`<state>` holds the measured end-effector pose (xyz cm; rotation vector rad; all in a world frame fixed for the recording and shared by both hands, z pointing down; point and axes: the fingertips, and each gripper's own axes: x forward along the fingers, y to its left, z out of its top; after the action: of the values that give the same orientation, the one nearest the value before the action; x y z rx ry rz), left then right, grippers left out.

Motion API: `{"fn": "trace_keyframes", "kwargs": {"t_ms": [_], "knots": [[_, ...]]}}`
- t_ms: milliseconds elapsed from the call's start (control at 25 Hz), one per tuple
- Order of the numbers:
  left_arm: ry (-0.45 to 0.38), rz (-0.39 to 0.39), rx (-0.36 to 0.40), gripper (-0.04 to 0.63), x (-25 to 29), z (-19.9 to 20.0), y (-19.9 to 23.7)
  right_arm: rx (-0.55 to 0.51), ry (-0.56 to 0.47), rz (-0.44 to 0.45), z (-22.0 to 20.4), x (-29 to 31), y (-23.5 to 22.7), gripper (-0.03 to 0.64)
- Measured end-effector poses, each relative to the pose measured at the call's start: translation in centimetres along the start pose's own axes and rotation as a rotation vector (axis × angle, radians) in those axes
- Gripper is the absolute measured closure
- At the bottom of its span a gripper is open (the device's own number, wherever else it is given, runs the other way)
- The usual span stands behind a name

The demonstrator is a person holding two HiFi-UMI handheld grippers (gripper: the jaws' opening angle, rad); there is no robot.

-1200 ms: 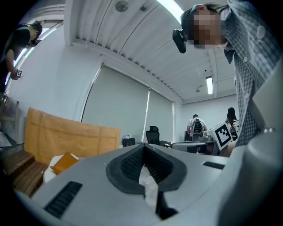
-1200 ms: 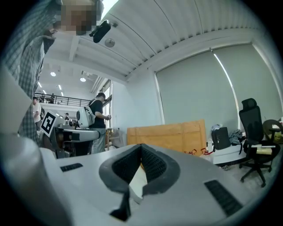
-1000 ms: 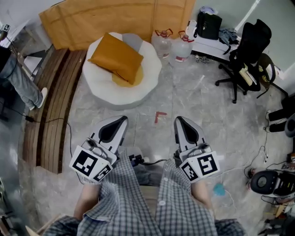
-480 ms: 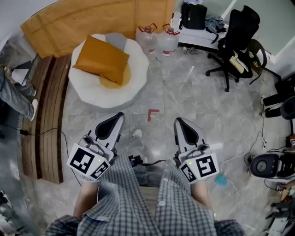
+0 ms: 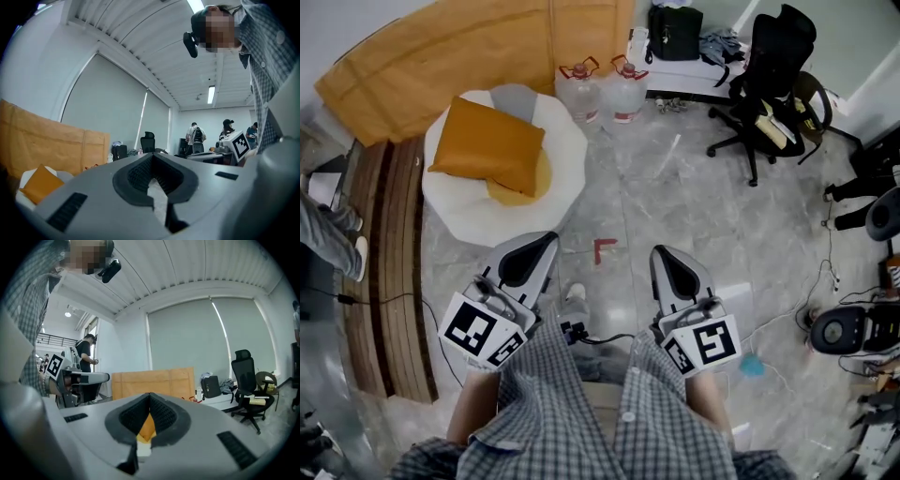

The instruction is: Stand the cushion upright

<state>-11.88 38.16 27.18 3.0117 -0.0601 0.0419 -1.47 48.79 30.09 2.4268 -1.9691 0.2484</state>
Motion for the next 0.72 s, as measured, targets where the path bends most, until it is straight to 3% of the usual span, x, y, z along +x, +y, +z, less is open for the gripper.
{"fn": "trace_keyframes", "kwargs": {"t_ms": [120, 360, 720], "knots": [[-0.005, -0.033, 0.004, 0.588, 1.5, 0.7, 1.6, 0.054, -0.024, -0.015, 0.9, 1.7, -0.7, 0.611], [-0.025, -0.074, 0.003, 0.588, 4.6, 2.1, 4.9, -0.009, -0.008, -0.062, 2.1, 4.9, -2.5, 0.611], [-0.042, -0.142, 0.006, 0.588, 8.3, 2.8, 8.8, -0.016, -0.034, -0.128, 3.2, 8.8, -4.3, 0.611]]}}
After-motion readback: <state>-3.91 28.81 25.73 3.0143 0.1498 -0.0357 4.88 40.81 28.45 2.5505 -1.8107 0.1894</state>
